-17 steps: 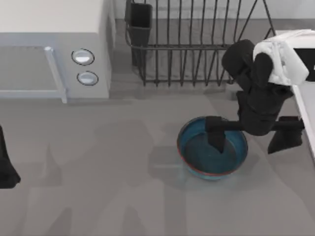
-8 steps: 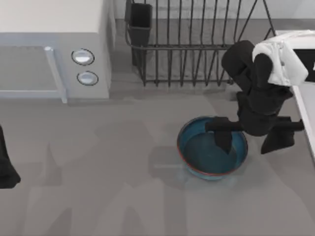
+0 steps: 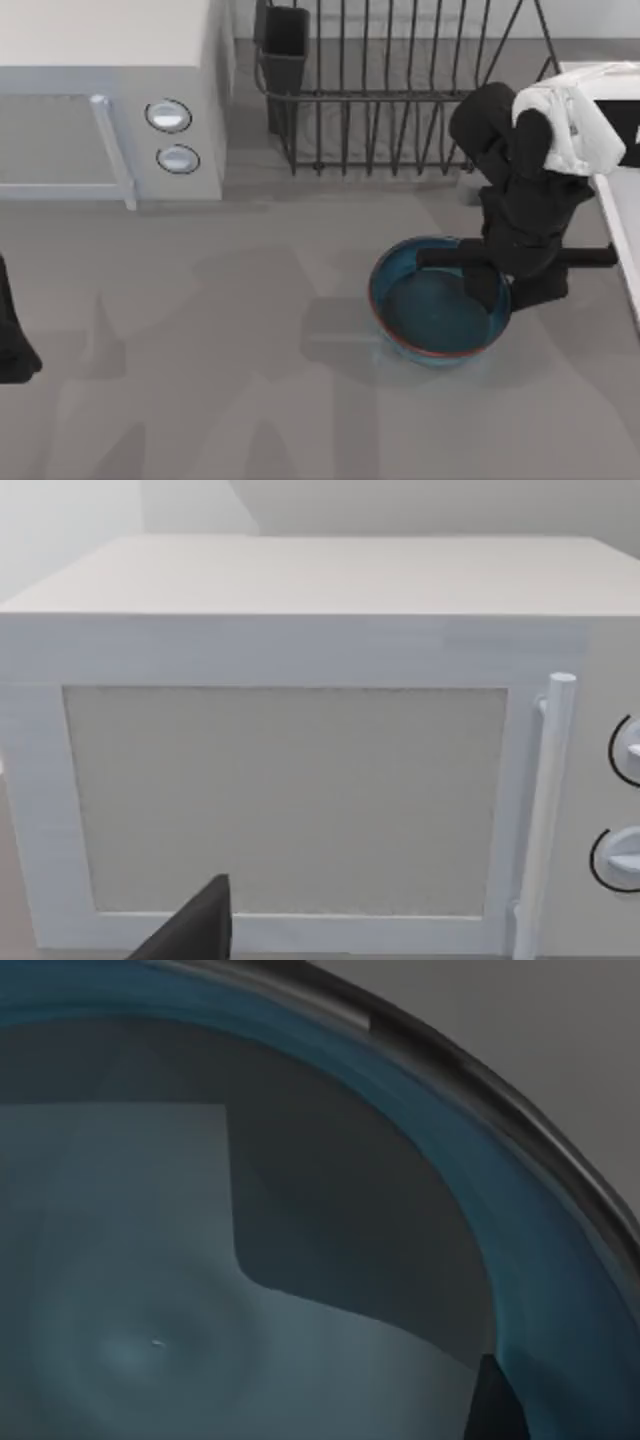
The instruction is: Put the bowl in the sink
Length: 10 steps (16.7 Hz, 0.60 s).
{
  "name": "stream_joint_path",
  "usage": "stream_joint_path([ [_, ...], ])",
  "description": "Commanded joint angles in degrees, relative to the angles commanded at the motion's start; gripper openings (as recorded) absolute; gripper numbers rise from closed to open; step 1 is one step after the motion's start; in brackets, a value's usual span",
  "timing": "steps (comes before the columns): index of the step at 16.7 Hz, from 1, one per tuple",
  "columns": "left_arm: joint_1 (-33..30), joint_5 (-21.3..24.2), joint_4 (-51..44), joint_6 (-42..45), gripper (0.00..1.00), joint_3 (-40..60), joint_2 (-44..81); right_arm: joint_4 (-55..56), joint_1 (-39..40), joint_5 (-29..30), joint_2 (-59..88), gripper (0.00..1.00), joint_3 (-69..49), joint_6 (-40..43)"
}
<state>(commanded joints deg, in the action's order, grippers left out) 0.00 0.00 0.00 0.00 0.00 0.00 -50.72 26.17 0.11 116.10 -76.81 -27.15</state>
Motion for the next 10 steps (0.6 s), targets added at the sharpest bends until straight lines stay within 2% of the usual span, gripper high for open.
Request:
stream_joint_path([
  [10,0.0,0.0,0.0,0.0,1.0,0.0,0.0,-0.92,-0.06,0.02,-0.27,0.0,-0.91,0.02],
])
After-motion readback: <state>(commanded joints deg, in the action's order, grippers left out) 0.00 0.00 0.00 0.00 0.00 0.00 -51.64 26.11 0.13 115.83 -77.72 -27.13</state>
